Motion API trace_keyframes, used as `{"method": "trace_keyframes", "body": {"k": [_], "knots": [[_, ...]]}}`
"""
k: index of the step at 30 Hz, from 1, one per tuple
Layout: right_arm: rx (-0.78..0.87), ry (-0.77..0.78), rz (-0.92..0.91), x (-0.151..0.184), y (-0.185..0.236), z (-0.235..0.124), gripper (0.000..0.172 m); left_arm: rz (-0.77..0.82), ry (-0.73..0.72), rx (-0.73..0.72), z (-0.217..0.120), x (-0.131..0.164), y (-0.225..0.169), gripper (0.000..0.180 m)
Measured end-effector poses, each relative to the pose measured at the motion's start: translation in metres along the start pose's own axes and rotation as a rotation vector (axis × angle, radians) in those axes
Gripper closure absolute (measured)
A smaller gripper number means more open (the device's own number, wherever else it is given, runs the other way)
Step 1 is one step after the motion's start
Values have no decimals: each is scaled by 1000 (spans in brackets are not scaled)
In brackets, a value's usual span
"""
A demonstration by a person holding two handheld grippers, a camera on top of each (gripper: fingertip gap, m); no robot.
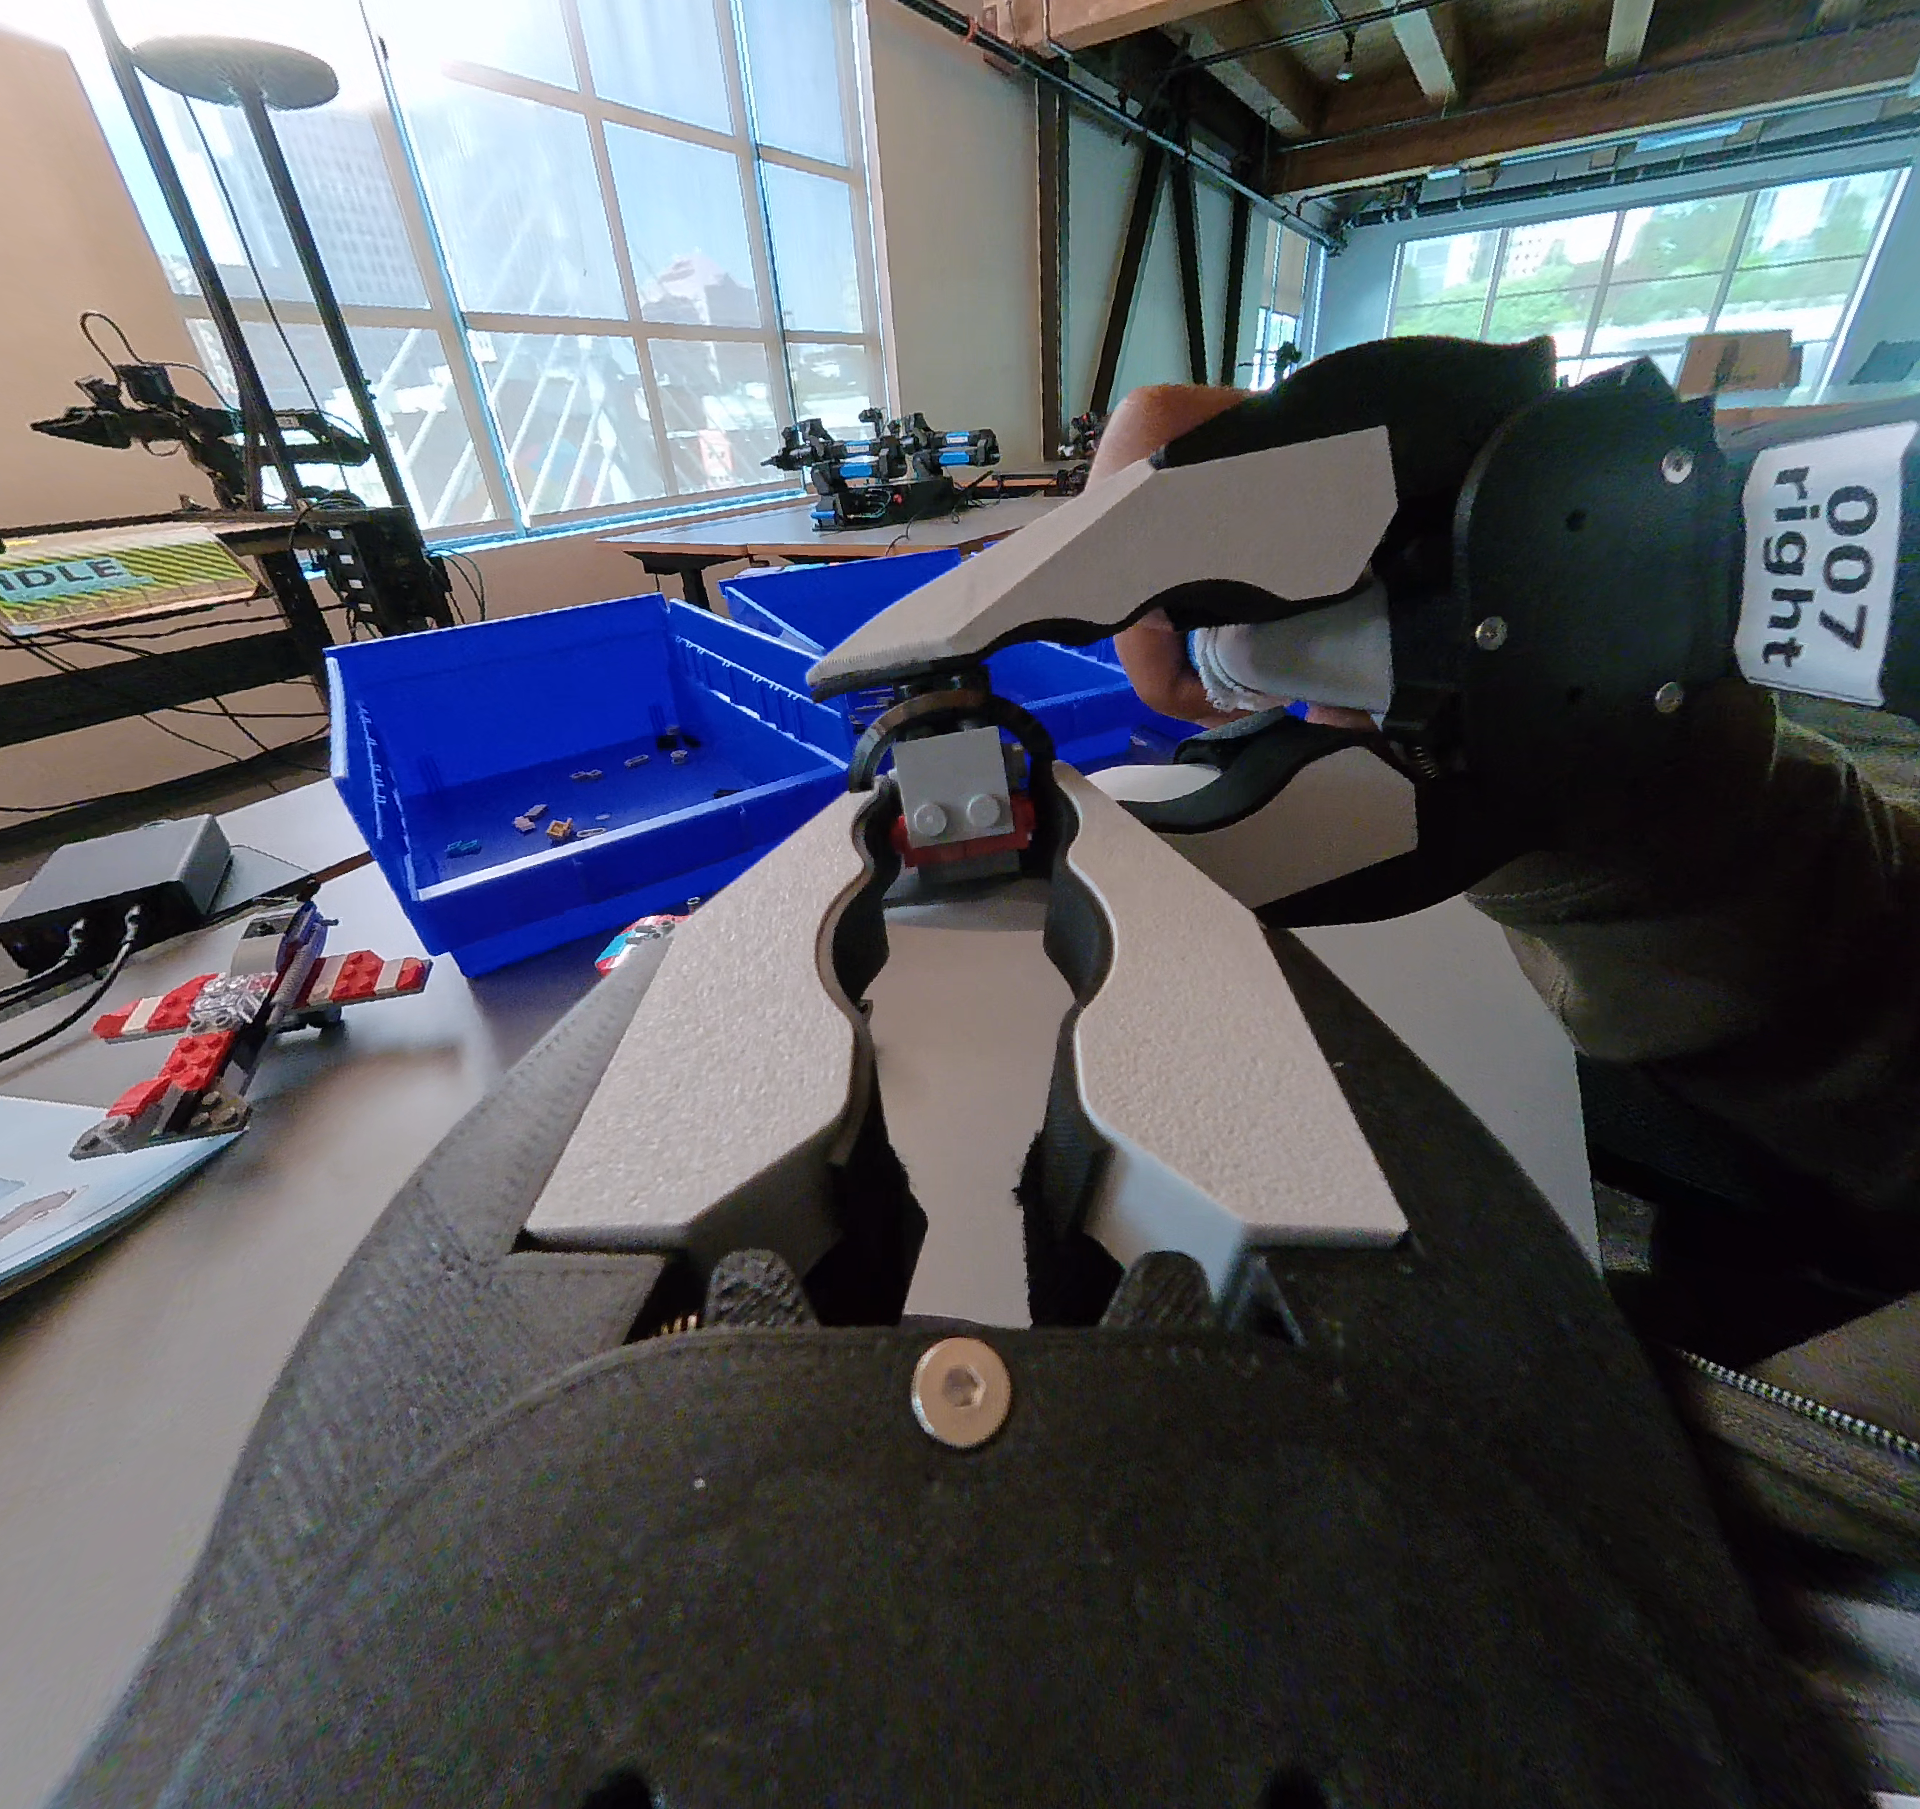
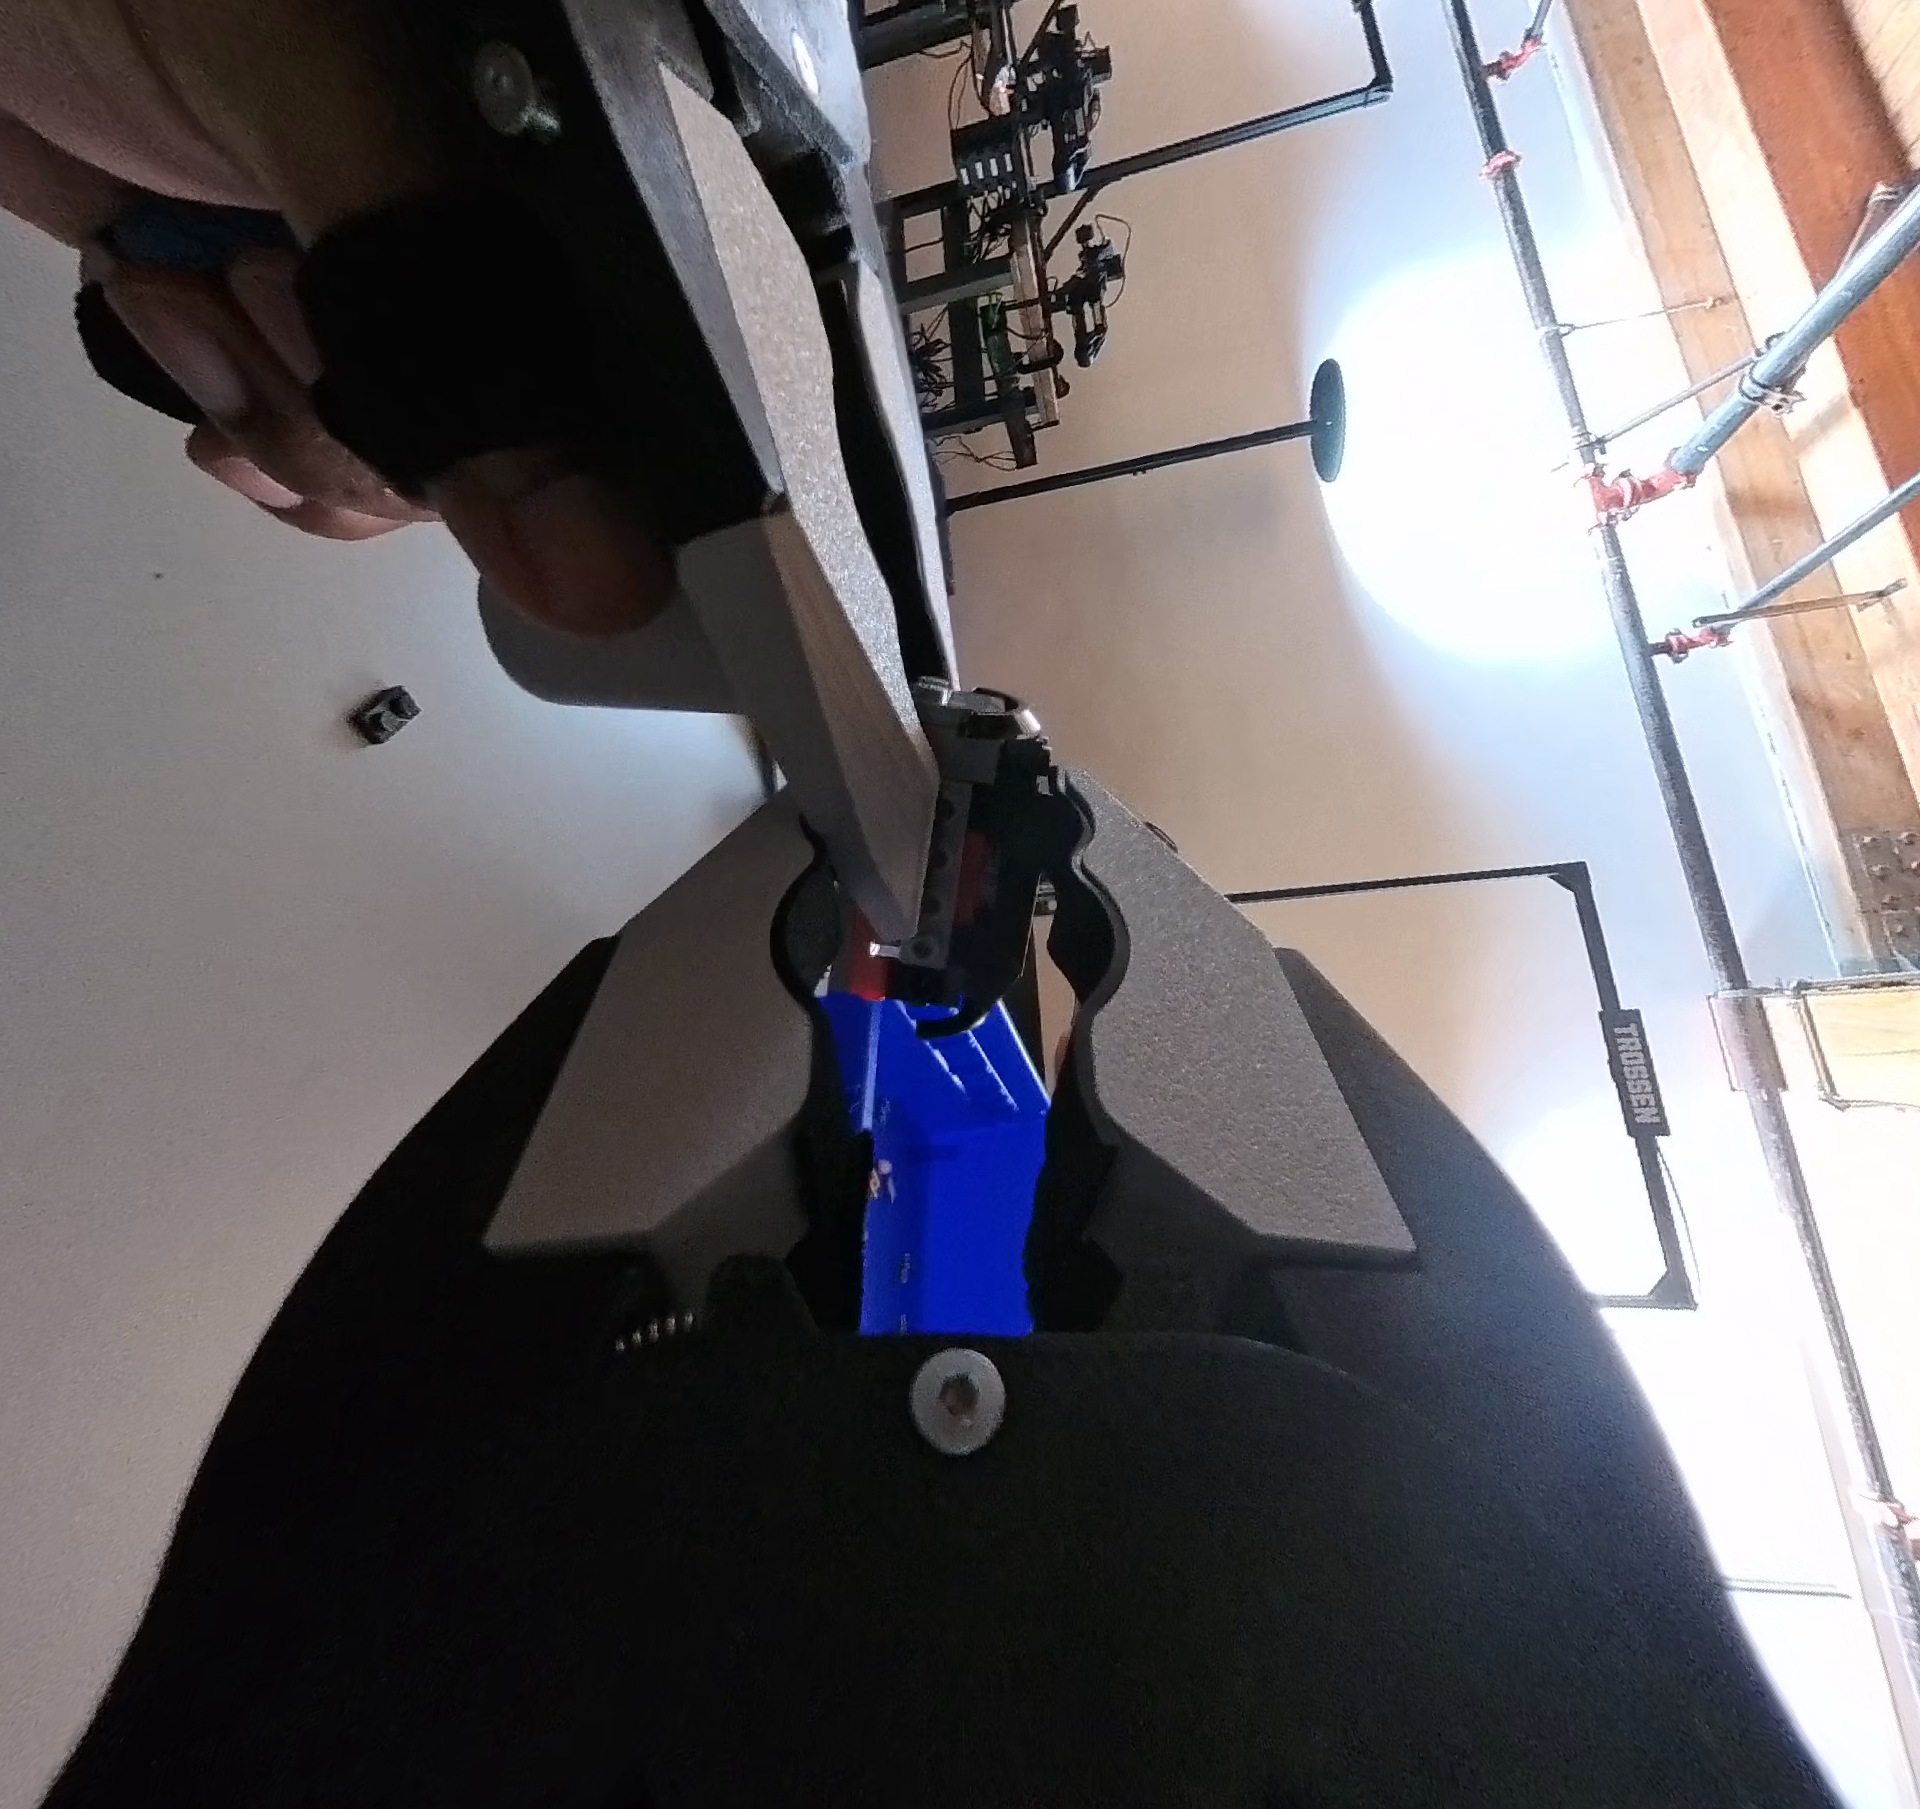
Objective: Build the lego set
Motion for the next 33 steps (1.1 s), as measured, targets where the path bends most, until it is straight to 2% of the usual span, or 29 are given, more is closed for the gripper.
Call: {"method": "trace_keyframes", "body": {"k": [5,9,12,18,25,33], "knots": [[50,-14,50,-2,-4,4,133,-42,-33,-8,-2,-4,5,156],[71,-30,83,-4,-8,3,128,-137,-66,17,-4,-6,9,156],[69,-31,116,-4,-11,2,122,-233,-89,69,-6,-6,9,156],[44,-29,134,-4,-9,1,124,-398,-131,158,-8,-6,11,156],[6,-45,143,-6,-7,-3,127,-506,-133,244,-7,-3,7,156],[-34,-127,267,-10,-15,-14,120,-669,-189,351,-10,-6,8,156]]}}
Point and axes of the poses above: each gripper's, where its closed fingertips meet, z out along the fingers, x out of its underside, y = z × x across the jaws, the point moved 2 cm from there along -z, back along the fingers, and after that the axes turned 4 degrees about z, right-handed, at the moved point
